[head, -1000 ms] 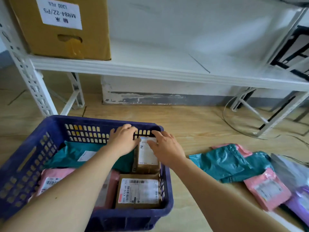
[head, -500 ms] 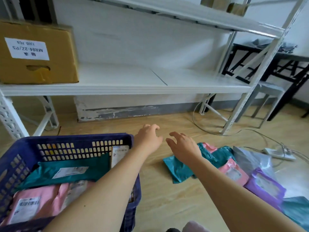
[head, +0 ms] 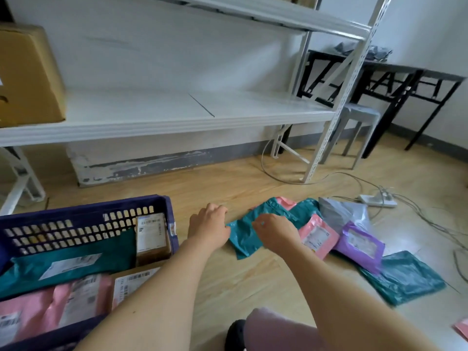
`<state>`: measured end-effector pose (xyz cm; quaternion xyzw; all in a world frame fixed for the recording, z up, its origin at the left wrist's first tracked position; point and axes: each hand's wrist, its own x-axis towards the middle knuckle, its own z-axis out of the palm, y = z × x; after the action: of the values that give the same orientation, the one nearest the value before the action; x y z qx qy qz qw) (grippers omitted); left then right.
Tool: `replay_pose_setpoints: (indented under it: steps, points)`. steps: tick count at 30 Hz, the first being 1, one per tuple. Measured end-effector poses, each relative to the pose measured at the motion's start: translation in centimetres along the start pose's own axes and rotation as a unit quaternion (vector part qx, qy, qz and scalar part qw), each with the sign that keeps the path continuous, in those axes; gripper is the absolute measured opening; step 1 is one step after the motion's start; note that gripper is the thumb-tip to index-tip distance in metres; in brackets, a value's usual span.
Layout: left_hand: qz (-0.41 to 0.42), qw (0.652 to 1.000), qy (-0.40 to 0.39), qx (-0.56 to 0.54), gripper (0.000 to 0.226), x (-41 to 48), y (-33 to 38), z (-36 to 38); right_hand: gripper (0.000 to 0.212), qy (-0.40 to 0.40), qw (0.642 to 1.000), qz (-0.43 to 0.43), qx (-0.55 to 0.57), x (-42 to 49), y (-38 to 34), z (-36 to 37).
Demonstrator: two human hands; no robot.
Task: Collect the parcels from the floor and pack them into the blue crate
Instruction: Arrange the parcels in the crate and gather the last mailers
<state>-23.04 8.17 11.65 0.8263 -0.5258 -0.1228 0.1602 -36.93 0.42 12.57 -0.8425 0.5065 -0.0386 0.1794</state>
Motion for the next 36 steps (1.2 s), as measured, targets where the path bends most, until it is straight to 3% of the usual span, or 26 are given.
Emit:
replay_pose_setpoints:
  steps: [8, 12, 18, 26, 30, 36]
  points:
    - [0.08, 0.995, -0.032, 0.05, 0.048, -0.6, 2.7, 0.6, 0.028, 0.016, 0.997, 0.049, -0.066, -1.3, 4.5, -1.9]
    - [0.075, 0.994, -0.057, 0.063, 0.048, -0.3, 1.8, 1.0, 0.021, -0.011, 0.995, 0.075, -0.07, -0.5, 6.8, -0.9]
    - [0.06, 0.995, -0.073, 0.038, 0.049, 1.7, 2.6, 3.0, 0.018, 0.02, 0.994, 0.099, -0.041, 2.1, 8.9, -1.0]
    - [0.011, 0.995, -0.093, 0.02, 0.05, 7.5, 3.2, 8.2, 0.02, 0.001, 0.993, 0.115, 0.013, 7.5, 12.4, 1.2]
    - [-0.035, 0.994, -0.102, -0.026, 0.051, 10.8, 2.0, 11.9, 0.019, -0.029, 0.989, 0.118, 0.082, 10.7, 12.4, 5.7]
    - [-0.138, 0.973, -0.137, -0.121, 0.063, 15.5, -1.3, 17.4, 0.04, -0.073, 0.978, 0.123, 0.152, 15.6, 12.1, 12.1]
